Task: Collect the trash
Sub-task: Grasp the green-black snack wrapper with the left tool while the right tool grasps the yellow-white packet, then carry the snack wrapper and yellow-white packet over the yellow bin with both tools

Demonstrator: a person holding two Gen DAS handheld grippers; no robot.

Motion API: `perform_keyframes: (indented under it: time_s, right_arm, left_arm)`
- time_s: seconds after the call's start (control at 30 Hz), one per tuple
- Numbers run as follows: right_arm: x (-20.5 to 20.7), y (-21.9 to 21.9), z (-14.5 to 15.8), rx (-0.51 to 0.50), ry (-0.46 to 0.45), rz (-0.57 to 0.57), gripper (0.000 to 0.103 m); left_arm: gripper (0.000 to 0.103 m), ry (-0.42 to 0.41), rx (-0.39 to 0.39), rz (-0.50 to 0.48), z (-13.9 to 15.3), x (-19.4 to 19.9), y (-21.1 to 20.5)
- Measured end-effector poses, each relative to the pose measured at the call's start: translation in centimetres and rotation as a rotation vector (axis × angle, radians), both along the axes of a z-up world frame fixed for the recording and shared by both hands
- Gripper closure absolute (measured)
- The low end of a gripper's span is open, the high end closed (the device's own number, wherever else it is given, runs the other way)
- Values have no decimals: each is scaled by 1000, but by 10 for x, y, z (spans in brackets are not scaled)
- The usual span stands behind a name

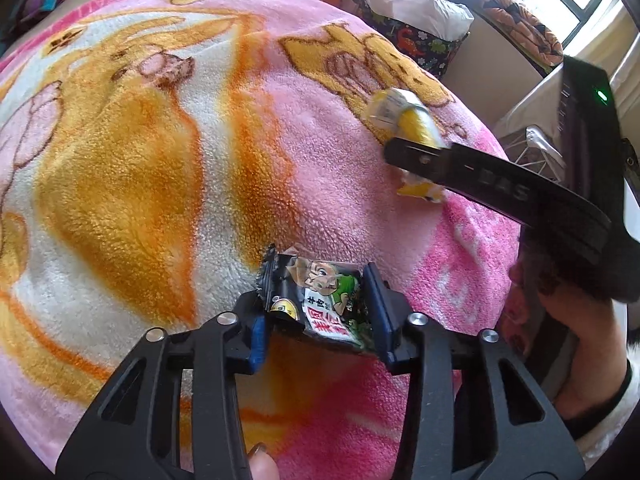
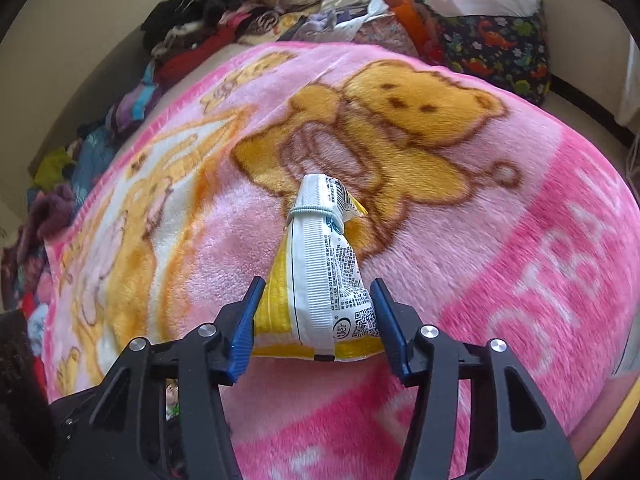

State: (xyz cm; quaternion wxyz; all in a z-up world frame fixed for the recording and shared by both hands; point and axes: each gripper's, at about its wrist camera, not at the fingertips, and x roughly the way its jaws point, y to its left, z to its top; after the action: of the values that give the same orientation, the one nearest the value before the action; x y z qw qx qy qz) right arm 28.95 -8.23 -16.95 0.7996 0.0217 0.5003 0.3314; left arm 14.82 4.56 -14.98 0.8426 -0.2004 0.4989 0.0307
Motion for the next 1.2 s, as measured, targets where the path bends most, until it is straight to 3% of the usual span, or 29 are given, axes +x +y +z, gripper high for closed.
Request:
perform_keyframes:
  time_s: [0.47,0.77,1.2]
  right_arm:
    - [-33,-72,50,130,-85,-116,52]
    - [-55,-112,70,148,-156,-182,52]
    - [-75,-174,84,175,-182,-293,52]
  left_arm:
    - [73,-89,-7,-69,30,0,-26]
    - [73,-154,17,-112,54,0,-50]
    - [73,-209,21,-187,76,-2,-88]
